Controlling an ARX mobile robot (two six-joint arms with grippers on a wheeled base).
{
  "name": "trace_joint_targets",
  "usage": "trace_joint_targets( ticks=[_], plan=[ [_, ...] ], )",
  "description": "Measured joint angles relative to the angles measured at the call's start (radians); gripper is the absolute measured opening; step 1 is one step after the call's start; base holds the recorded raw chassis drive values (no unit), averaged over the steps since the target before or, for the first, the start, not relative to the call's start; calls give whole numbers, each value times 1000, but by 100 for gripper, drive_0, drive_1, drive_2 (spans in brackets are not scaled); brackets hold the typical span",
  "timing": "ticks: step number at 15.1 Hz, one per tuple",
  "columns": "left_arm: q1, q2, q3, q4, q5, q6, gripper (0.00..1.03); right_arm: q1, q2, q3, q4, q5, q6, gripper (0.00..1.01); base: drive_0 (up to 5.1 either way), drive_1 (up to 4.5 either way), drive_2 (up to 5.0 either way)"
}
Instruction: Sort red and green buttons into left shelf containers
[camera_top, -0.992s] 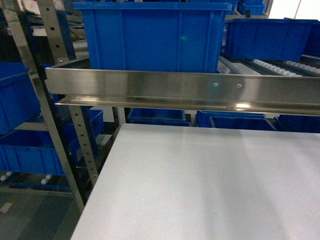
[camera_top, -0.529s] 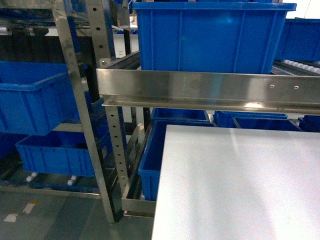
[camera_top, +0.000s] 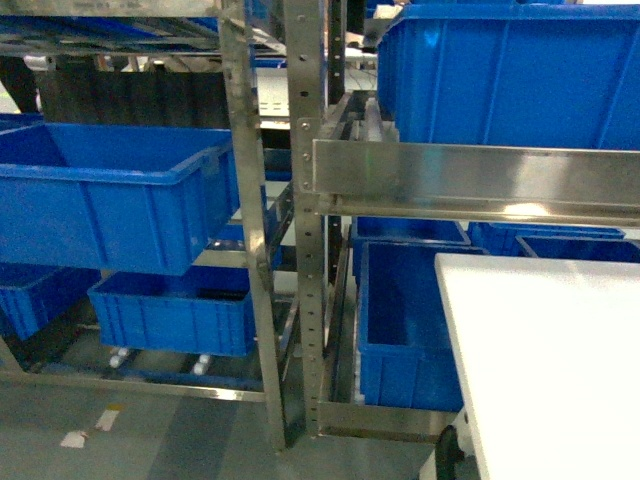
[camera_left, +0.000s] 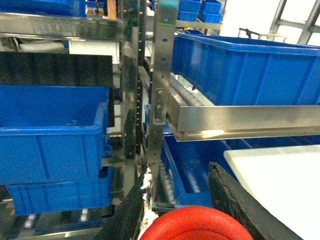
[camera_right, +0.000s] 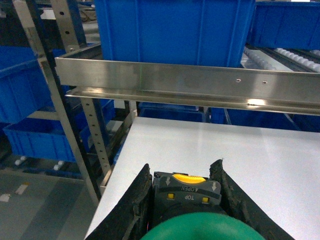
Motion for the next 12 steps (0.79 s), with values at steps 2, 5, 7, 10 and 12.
trace_joint_targets(
  ticks=[2, 5, 7, 10, 12],
  plan=[
    [0, 0, 0, -1, -1, 0, 29, 0, 0, 0, -1, 0, 0, 29, -504, 233, 233],
    [0, 0, 0, 0, -1, 0, 29, 0, 0, 0, 0, 0, 0, 29, -467, 370, 126],
    [0, 0, 0, -2, -1, 0, 29, 0, 0, 0, -1, 0, 0, 29, -449, 402, 100],
    [0, 0, 0, 0, -1, 0, 29, 0, -1, 0, 0, 0, 0, 29, -453, 402, 86],
    [0, 0, 0, 0, -1, 0, 29, 0, 0, 0, 2, 0, 0, 29, -449, 409, 61]
  ],
)
